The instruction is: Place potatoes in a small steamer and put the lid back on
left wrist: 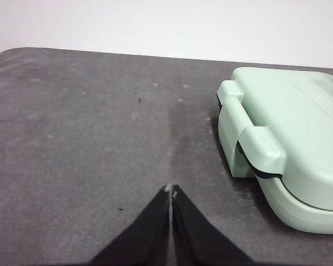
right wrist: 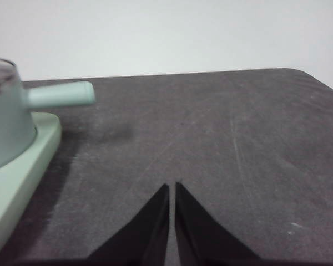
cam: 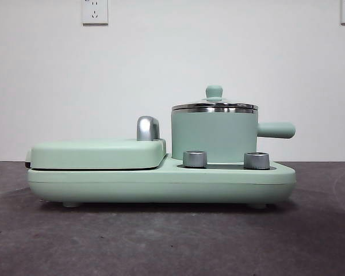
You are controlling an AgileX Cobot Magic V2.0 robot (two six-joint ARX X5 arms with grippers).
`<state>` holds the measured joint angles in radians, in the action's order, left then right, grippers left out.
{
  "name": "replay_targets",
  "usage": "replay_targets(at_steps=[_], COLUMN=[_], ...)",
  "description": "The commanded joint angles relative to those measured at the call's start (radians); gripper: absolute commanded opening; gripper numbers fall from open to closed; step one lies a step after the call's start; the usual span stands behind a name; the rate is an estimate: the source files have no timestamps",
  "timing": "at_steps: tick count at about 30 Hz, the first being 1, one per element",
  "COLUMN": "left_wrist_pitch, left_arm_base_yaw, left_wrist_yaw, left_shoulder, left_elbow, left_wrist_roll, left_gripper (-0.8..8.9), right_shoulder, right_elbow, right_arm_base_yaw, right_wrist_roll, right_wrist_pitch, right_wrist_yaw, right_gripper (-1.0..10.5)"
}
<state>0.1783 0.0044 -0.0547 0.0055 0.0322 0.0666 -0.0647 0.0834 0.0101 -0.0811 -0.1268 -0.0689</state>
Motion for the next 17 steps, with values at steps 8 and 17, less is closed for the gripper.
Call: replay_targets(at_steps=[8, 17], left_wrist_pitch=[0.008, 0.008], left_arm_base_yaw=[0.002, 0.002], left_wrist_yaw=[0.003, 0.003], left_shoulder=[-0.002, -0.002], left_elbow=[-0.019, -0.019], left_wrist_roll=[-0.014, -0.013], left_gripper=[0.05, 0.05], right_shoulder=[0.061, 0.061], right_elbow=[-0.064, -0.072], right_arm_base_yaw=[0.001, 0.001], right_wrist_roll=[0.014, 0.011], right_wrist_pitch=[-0.006, -0.039], right_wrist_yaw=[0.016, 0.016], right_gripper=[0.2, 0.2])
